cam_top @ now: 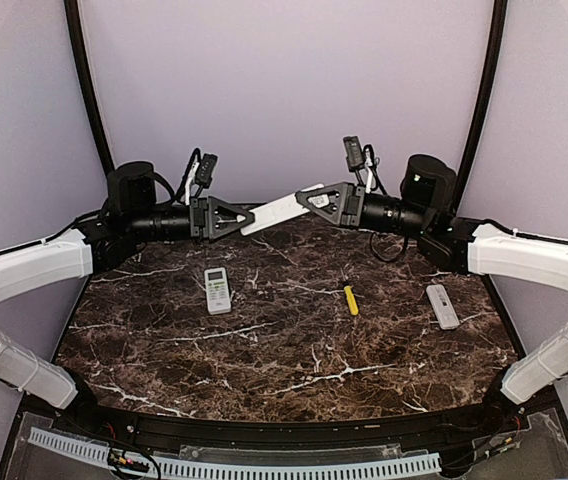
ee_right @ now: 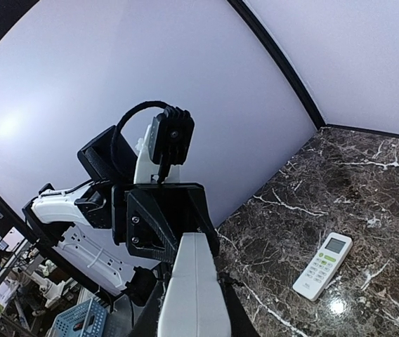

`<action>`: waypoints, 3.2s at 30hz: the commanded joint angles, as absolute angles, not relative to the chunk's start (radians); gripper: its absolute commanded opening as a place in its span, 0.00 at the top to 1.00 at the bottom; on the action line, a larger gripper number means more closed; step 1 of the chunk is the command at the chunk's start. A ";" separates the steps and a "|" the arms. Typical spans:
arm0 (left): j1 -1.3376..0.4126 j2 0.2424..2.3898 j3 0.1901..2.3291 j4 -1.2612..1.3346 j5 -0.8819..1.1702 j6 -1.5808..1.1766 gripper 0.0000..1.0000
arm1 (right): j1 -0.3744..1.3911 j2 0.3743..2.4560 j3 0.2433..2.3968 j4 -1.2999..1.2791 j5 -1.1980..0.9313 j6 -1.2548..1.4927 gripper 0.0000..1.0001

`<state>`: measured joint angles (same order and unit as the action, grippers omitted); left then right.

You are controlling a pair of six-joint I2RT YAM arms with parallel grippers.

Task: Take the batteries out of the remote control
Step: Remove the battery cover from the remote control.

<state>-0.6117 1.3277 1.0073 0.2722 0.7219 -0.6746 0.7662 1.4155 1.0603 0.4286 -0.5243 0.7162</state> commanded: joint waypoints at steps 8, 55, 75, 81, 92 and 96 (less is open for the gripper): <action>-0.615 1.293 0.975 0.338 0.794 -0.674 0.73 | 0.755 1.396 1.073 0.388 -0.431 0.791 1.00; -0.612 1.267 0.941 0.297 0.768 -0.702 0.59 | 0.690 1.416 0.959 0.594 -0.529 0.964 1.00; -0.606 1.297 0.945 0.316 0.759 -0.740 0.65 | 0.690 1.412 0.969 0.585 -0.550 0.963 1.00; -0.603 1.313 0.951 0.315 0.754 -0.747 0.69 | 0.691 1.418 0.977 0.588 -0.562 0.963 1.00; -0.598 1.339 0.963 0.314 0.744 -0.764 0.77 | 0.691 1.430 0.982 0.594 -0.577 0.966 1.00; -0.596 1.345 0.963 0.321 0.741 -0.772 0.82 | 0.691 1.434 0.982 0.593 -0.580 0.966 1.00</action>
<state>-0.6037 1.3426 0.9546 0.3096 0.7444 -0.7658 0.6952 1.4288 0.9657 0.5587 -0.5636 0.9665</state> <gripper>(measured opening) 0.203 0.169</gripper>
